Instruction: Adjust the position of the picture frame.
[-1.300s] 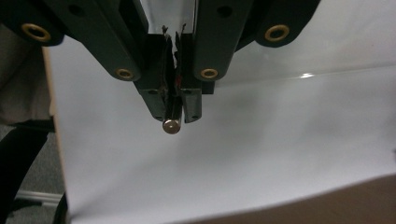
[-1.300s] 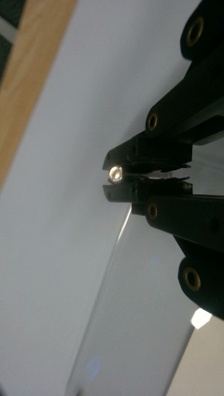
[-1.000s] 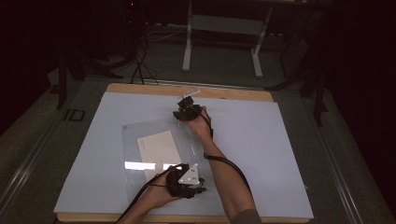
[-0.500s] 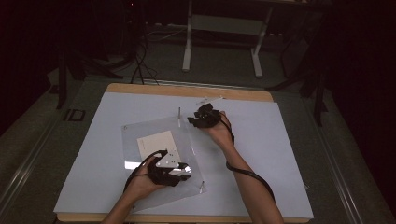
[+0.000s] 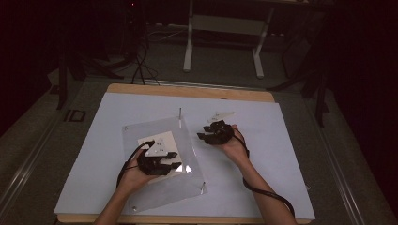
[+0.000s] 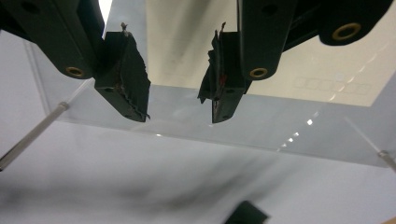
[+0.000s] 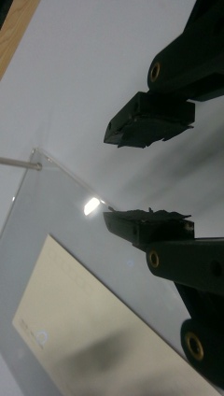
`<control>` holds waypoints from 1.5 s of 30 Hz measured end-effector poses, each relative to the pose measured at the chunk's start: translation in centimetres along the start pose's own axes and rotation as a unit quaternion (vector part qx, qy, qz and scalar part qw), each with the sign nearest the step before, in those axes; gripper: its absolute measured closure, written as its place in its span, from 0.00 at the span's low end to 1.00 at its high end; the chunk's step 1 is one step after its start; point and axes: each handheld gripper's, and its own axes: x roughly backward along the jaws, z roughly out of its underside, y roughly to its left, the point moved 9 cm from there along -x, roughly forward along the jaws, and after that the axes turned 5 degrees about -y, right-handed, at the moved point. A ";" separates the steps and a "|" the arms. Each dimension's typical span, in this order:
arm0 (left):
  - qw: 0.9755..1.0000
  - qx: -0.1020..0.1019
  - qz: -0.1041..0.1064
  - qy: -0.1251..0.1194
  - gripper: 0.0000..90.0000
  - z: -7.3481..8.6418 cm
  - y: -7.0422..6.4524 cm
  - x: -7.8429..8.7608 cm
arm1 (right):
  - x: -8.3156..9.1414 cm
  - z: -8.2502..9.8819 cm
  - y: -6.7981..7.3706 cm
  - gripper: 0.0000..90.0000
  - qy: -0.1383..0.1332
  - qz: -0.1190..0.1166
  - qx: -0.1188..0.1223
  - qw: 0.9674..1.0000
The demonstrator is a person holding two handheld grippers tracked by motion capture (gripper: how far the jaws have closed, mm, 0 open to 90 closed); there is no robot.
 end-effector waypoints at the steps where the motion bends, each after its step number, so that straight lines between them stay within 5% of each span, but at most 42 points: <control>1: 1.000 0.005 -0.002 -0.003 0.64 0.0 0.3 0.1 | 0.5 0.3 0.4 0.61 -0.002 -0.004 0.004 1.000; 12: 1.000 0.011 -0.024 0.002 0.65 -0.8 2.8 0.3 | 3.2 3.2 2.2 0.61 -0.001 -0.018 0.013 1.000; 20: 0.997 0.031 -0.068 -0.007 0.67 -2.1 6.2 0.0 | 5.3 4.4 3.0 0.61 -0.016 -0.026 0.009 0.999; 45: 0.990 0.089 -0.105 0.028 0.67 -1.9 12.4 -5.1 | 7.9 7.8 7.5 0.62 -0.017 -0.072 0.027 0.997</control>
